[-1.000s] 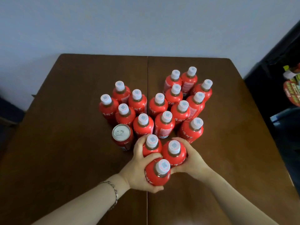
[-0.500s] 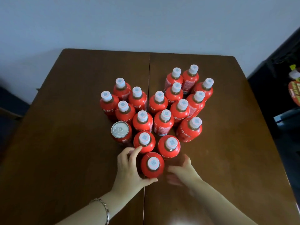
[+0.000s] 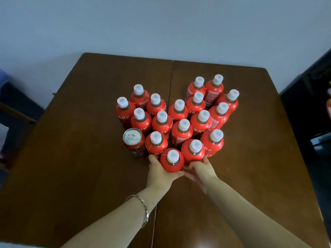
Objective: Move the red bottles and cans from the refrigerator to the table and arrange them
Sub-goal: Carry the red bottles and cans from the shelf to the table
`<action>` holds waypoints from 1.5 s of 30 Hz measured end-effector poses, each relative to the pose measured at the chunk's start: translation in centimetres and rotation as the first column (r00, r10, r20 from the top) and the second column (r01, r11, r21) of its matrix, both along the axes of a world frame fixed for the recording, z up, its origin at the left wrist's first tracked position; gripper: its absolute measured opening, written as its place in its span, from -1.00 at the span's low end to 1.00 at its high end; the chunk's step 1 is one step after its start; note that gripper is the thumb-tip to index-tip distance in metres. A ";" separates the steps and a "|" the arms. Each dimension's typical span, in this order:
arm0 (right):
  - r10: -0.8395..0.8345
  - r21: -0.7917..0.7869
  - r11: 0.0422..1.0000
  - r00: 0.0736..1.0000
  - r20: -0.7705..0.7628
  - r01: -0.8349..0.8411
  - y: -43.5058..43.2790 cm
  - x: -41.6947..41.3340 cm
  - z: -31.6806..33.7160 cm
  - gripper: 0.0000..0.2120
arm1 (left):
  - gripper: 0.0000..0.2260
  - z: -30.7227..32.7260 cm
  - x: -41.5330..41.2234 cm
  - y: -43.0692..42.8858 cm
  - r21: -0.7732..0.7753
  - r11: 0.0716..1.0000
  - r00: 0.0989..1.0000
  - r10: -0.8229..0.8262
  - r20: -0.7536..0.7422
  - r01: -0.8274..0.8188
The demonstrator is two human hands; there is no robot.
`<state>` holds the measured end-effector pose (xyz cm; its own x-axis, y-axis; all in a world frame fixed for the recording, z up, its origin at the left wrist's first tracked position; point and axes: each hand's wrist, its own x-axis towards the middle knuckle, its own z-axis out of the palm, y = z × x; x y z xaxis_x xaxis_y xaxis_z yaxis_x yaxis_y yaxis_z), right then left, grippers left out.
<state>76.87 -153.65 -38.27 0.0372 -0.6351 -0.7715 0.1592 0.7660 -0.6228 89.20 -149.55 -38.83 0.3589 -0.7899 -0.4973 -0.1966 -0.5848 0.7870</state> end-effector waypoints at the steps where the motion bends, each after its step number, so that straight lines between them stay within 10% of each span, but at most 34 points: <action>1: 0.032 0.001 0.999 0.999 -0.014 -0.032 0.1 -0.1 -0.1 -0.50 | -0.25 0.2 -0.2 -0.3 0.048 0.999 1.000 -0.002 0.022 0.001; 4: 0.224 0.067 0.974 0.960 -0.169 -0.215 1.0 -0.7 -0.5 -0.72 | -0.27 1.4 -0.1 -0.4 0.333 0.932 0.989 -0.123 -0.083 0.144; 8: 0.499 0.261 0.866 0.762 -0.412 -0.426 2.5 -2.1 0.6 -0.84 | -0.42 4.0 1.6 0.1 0.661 0.411 0.733 -0.598 -0.324 0.628; 15: 0.439 0.207 0.896 0.711 -0.549 -0.393 6.0 -4.0 5.6 -0.67 | -0.76 7.1 -0.4 -2.4 0.398 0.514 0.492 -0.855 0.165 0.760; 23: 0.055 0.107 0.994 0.729 -0.682 0.026 18.1 -10.1 11.1 -0.72 | -0.87 15.0 -11.2 3.9 0.165 0.066 0.008 -0.942 0.334 0.984; 36: -0.485 -0.069 0.638 0.330 -0.810 0.767 57.8 -19.9 17.2 -0.77 | -0.76 21.2 -32.7 37.4 0.170 -0.748 -0.731 -0.528 0.431 0.641; 45: -0.439 -0.097 0.413 0.105 -0.892 0.905 86.5 -20.8 22.7 -0.72 | -0.89 24.9 -40.7 67.0 0.070 -0.948 -0.829 -0.234 0.508 0.311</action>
